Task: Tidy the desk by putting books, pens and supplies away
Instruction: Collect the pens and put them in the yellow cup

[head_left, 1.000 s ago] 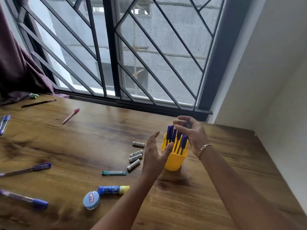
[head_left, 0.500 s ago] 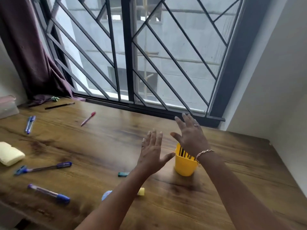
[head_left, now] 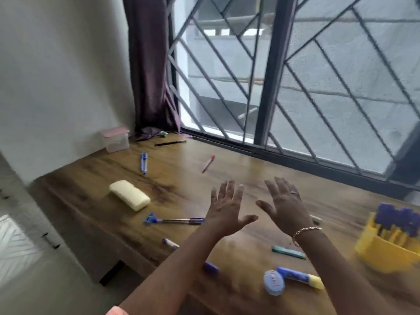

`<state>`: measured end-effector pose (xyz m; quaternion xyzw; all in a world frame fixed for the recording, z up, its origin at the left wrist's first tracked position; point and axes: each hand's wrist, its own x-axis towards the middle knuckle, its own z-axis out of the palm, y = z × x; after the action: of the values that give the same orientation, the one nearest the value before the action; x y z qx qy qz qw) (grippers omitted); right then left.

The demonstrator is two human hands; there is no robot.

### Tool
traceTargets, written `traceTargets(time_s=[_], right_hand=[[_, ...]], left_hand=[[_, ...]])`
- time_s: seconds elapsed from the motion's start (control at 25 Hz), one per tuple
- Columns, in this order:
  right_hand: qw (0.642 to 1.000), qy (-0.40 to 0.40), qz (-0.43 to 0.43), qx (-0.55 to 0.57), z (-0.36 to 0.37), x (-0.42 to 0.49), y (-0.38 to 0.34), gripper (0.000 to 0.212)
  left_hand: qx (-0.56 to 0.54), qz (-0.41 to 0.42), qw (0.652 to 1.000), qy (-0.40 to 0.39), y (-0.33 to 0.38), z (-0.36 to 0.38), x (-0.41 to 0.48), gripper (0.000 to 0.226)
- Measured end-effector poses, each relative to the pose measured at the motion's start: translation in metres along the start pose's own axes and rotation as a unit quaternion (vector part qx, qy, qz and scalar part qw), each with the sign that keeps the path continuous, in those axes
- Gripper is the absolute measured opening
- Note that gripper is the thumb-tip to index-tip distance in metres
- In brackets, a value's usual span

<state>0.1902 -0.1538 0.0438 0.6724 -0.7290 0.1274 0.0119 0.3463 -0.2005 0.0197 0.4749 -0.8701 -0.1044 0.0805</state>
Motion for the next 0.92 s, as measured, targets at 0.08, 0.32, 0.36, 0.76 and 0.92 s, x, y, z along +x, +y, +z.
traceTargets(time_s=[0.08,0.32,0.36,0.76,0.92], right_hand=[[1.000,-0.001,-0.013,0.014,0.017,0.010,-0.036,0.065],[0.997,-0.050,-0.025,0.050,0.044,0.022,-0.114,0.061],[0.996,-0.061,-0.028,0.055,0.047,0.022,-0.123,0.060],[0.977,-0.158,-0.096,0.106,0.062,0.000,-0.142,0.042],[0.972,-0.162,-0.040,0.164,0.071,0.001,-0.129,0.024]], left_hand=[[0.006,-0.017,1.000,0.005,-0.044,-0.008,-0.010,0.086],[-0.013,-0.042,0.999,0.020,-0.140,-0.011,-0.033,0.041],[-0.013,-0.048,0.999,0.011,-0.148,-0.009,-0.034,0.037],[0.057,0.002,0.998,-0.028,-0.154,0.007,-0.028,0.022],[-0.064,0.031,0.997,-0.019,-0.144,-0.007,-0.034,0.017]])
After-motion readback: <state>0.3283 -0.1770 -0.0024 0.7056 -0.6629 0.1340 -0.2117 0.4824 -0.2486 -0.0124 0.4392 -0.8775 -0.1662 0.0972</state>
